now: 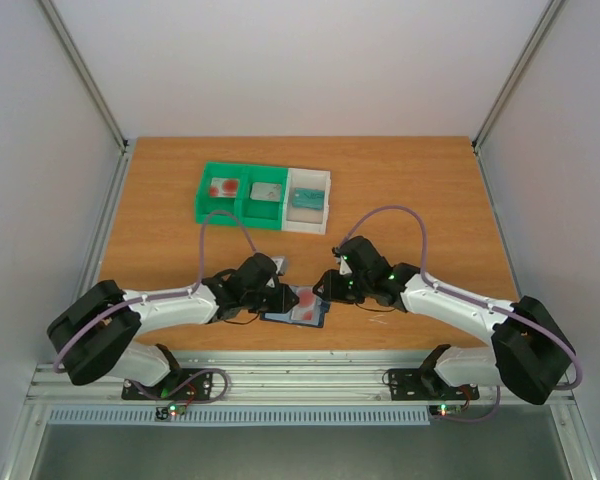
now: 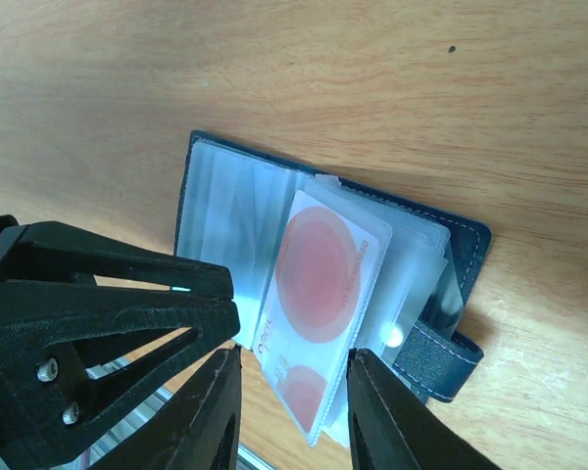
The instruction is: Take the credit cards out of the card holder
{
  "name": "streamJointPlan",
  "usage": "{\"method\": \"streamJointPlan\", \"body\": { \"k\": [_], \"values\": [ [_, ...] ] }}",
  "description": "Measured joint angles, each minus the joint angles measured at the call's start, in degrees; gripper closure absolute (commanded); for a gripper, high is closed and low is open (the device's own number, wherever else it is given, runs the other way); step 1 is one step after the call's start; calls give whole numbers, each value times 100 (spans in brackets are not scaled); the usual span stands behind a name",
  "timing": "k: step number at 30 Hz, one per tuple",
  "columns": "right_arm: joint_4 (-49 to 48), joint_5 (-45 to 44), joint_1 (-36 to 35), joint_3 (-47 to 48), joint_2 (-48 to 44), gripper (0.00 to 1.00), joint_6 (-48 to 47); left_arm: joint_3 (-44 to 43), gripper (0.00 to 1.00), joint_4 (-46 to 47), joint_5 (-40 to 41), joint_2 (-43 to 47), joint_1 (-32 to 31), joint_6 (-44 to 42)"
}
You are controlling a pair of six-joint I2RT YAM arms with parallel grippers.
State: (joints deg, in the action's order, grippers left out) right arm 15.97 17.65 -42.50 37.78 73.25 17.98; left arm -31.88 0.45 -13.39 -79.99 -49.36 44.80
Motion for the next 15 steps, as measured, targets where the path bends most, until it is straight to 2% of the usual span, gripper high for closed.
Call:
{"method": "streamJointPlan", "body": {
  "k": [6, 15],
  "values": [
    [-39, 168, 0, 26, 92, 77, -13, 44, 78, 166, -68, -94, 0, 15],
    [-258, 551, -4, 173, 1047, 77, -37, 173, 72, 199, 11, -107, 0, 227]
  ]
}}
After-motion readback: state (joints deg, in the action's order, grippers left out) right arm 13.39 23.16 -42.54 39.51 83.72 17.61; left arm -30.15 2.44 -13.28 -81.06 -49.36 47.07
